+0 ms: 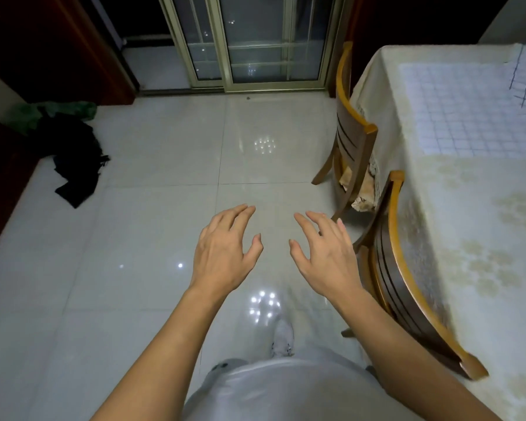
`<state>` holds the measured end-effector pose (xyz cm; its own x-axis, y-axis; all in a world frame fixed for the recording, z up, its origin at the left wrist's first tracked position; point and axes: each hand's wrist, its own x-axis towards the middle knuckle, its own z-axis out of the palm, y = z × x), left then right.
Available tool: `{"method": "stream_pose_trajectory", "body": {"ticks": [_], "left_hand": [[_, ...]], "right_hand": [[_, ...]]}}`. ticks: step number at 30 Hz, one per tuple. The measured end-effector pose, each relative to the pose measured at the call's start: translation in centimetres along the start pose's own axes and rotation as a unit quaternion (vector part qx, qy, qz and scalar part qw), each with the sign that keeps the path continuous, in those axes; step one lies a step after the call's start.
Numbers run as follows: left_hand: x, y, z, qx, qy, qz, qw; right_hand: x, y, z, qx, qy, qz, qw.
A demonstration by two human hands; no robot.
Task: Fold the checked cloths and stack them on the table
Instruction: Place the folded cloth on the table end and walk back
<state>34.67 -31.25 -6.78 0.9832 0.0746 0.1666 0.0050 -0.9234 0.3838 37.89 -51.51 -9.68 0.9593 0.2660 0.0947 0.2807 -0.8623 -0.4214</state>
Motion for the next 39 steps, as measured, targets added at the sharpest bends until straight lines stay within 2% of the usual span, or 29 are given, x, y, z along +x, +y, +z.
{"method": "stream_pose_trajectory", "body": {"ticks": [14, 19, 28, 39], "left_hand": [[19.3, -5.2, 1.8, -0.004, -0.034, 0.016, 0.999], [28.6, -8.8, 2.7, -0.028, -0.035, 0.036, 0.998], [46.2, -15.8, 3.3, -0.033, -0.086, 0.082, 0.992], [61.2, -11.9, 8.0, -0.068, -0.135, 0.180, 0.972]], "right_hand": [[18.7, 0.7, 3.1, -0.002, -0.006, 0.032, 0.999], [27.7, 0.1, 4.7, -0.024, -0.001, 0.062, 0.998], [44.0, -1.7, 6.3, -0.023, 0.031, 0.125, 0.991], [54.2, 3.1, 4.5, -0.026, 0.049, 0.211, 0.976]]}}
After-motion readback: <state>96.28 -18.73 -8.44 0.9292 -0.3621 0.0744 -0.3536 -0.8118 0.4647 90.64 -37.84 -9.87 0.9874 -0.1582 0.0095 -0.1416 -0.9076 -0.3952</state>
